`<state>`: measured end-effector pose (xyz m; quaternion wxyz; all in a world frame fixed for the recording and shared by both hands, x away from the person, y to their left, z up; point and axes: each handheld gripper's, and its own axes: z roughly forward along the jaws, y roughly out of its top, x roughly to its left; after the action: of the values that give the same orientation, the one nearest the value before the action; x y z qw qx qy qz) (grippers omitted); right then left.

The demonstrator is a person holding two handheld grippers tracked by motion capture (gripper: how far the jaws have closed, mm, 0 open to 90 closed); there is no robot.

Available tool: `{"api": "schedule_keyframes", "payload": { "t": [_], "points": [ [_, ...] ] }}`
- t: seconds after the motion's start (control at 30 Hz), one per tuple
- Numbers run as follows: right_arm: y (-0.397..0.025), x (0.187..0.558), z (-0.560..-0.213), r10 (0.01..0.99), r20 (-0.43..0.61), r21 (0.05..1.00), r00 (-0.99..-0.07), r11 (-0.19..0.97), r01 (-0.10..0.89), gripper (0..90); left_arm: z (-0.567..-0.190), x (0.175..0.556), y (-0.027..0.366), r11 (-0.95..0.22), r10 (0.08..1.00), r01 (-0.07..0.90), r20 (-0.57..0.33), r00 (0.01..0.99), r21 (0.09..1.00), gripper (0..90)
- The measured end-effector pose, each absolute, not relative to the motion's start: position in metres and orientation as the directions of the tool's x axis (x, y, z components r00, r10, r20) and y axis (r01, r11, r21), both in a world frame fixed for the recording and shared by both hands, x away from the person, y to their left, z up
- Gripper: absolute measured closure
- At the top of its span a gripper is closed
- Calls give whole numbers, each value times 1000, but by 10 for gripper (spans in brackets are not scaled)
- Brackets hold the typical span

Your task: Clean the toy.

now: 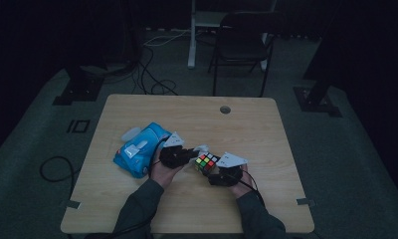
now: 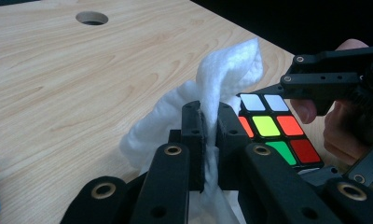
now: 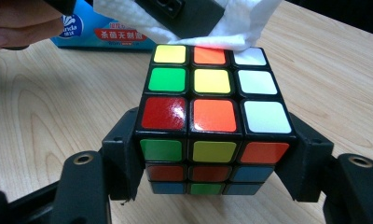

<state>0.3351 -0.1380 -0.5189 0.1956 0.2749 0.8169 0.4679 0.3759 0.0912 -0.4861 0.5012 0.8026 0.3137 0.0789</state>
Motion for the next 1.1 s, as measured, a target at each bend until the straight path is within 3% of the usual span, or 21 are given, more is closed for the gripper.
{"api": "schedule_keyframes", "payload": {
  "t": [1.1],
  "points": [
    [-150, 338, -513, 667, -52, 892, -743, 365, 266, 342, -512, 369, 93, -336, 573, 479, -227, 787, 811, 856]
  ]
}}
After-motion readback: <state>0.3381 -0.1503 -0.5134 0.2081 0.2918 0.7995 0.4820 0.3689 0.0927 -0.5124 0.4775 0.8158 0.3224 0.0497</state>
